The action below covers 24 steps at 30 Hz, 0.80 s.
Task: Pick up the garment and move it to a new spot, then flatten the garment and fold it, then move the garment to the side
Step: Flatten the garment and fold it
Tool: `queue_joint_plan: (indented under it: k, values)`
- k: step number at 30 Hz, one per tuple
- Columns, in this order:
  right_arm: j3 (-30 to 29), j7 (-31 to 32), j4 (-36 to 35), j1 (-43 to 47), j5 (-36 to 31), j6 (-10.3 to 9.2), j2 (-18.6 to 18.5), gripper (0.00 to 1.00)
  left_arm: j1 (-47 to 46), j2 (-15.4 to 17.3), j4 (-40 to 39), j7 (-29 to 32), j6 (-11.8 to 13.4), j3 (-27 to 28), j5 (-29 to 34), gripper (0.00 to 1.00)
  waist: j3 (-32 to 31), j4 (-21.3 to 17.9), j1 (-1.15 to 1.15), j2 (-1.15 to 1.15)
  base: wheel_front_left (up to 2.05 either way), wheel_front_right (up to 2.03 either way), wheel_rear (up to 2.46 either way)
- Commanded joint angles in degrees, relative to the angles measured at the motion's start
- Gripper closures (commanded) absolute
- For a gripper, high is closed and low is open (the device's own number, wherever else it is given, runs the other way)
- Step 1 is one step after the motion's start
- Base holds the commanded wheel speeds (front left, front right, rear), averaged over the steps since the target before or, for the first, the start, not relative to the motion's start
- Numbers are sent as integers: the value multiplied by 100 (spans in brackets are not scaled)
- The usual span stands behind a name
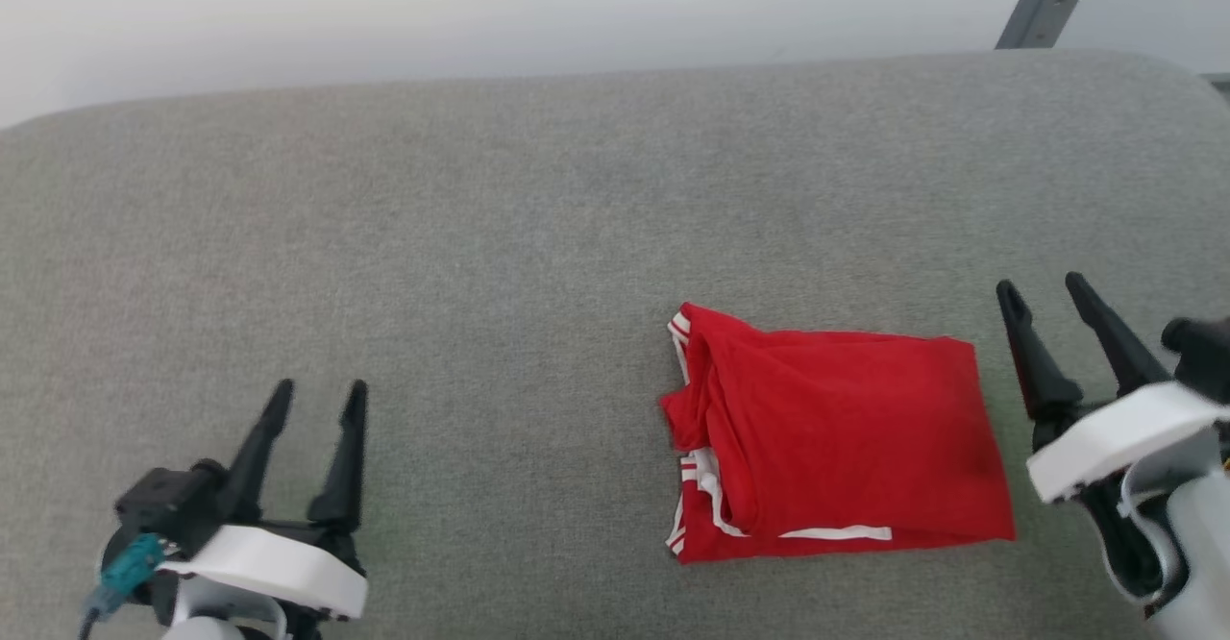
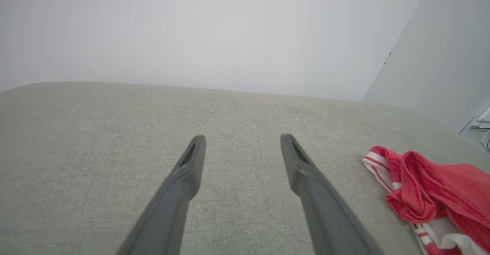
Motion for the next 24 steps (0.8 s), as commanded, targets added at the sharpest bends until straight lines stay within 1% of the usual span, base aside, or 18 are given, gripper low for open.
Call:
queue_joint_plan:
  k: [1,4,8,13,17,24]
  values:
    - [56,-293,79,95,-141,-2,24,0,-29,23,-2,-27,7,106,-9,0,-91,-73,0,0,0,0,0]
    - [76,-620,162,174,-328,-2,101,0,100,-12,-63,-28,7,317,65,0,-207,-139,0,0,0,0,0]
    - [-151,-736,65,374,-625,-2,236,0,305,-49,-189,-28,7,636,149,0,-353,-206,0,0,0,0,0]
    - [-629,-738,-417,776,-919,-2,459,0,665,-76,-464,-27,7,827,282,0,-423,-231,0,0,0,0,0]
    - [-893,-739,-773,1161,-1087,-2,562,0,977,-164,-769,-28,7,980,367,0,-411,-211,0,0,0,0,0]
    - [-1106,-697,-1314,1672,-1283,-2,643,0,1368,-329,-1184,-28,7,1256,474,0,-313,-177,0,0,0,0,0]
